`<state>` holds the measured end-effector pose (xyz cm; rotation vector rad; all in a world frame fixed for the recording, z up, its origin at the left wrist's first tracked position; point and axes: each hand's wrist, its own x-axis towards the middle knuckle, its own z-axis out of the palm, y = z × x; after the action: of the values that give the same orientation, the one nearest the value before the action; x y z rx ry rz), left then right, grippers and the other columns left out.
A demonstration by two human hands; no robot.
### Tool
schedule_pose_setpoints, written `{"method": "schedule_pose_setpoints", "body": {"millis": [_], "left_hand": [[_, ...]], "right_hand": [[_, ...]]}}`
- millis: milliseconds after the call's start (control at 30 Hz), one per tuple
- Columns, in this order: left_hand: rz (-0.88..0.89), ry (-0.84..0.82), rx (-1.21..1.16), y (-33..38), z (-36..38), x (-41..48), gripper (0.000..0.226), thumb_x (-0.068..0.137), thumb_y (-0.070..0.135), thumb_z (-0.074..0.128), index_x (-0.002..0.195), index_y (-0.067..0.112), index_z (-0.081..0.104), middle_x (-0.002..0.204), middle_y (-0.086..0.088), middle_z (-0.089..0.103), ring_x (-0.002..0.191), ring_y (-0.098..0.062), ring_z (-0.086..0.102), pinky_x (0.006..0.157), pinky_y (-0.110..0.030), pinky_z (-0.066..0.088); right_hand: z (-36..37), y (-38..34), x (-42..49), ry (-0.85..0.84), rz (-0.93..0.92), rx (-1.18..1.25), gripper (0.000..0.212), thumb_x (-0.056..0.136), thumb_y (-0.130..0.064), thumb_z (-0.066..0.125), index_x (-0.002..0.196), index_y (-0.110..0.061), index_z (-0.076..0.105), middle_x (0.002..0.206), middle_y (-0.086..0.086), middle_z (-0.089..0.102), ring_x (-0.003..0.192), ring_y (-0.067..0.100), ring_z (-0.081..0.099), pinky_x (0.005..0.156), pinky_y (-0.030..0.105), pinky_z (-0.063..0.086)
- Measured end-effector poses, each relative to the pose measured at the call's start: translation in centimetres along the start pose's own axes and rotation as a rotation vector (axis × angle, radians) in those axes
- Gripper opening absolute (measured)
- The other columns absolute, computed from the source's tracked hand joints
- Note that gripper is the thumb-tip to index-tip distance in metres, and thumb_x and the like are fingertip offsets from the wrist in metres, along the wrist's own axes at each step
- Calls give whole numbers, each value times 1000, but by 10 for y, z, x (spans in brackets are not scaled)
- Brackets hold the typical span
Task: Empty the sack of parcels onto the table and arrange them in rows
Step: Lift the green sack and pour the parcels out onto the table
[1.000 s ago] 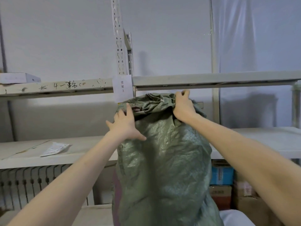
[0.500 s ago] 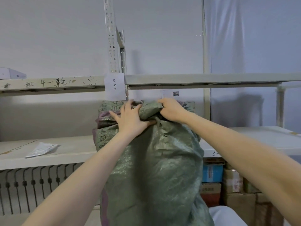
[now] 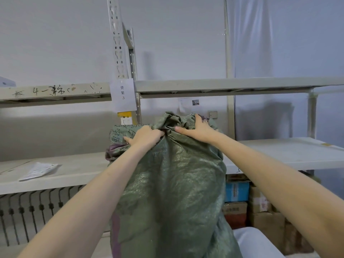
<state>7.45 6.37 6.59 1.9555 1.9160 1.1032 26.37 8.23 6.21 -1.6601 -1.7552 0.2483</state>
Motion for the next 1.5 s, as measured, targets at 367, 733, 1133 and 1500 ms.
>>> {"method": "schedule_pose_setpoints", "body": {"millis": [367,733,1133,1500], "left_hand": [[23,-233,2,-4,-3,-1,46,75,49,43,100,16,60,125,-13,54,131,-36,36,110,-66,-3],[235,222,449,-48,-5,-15,129,63,70,72,153,18,-5,159,-14,-1,147,-34,-3,110,-67,2],[-351,384,-398,-97,-20,-13,152,51,37,94,146,39,-25,155,-26,-18,140,-46,24,109,-58,29],[-133,639,-525,-123,-66,42,33,79,6,65,110,17,64,115,-9,58,88,-26,57,83,-26,43]], "right_hand": [[29,-9,0,28,-219,-204,113,58,-79,67,150,-28,25,148,2,44,136,28,38,112,60,15],[34,-11,-3,290,-172,-56,8,87,-16,52,91,-15,58,97,12,68,93,35,59,69,34,35],[40,-70,-1,211,-54,754,18,89,0,52,87,-15,61,99,11,67,100,29,61,94,45,49],[56,-125,-4,90,-29,1497,32,97,3,40,124,-3,55,110,18,64,95,31,62,87,44,53]]}}
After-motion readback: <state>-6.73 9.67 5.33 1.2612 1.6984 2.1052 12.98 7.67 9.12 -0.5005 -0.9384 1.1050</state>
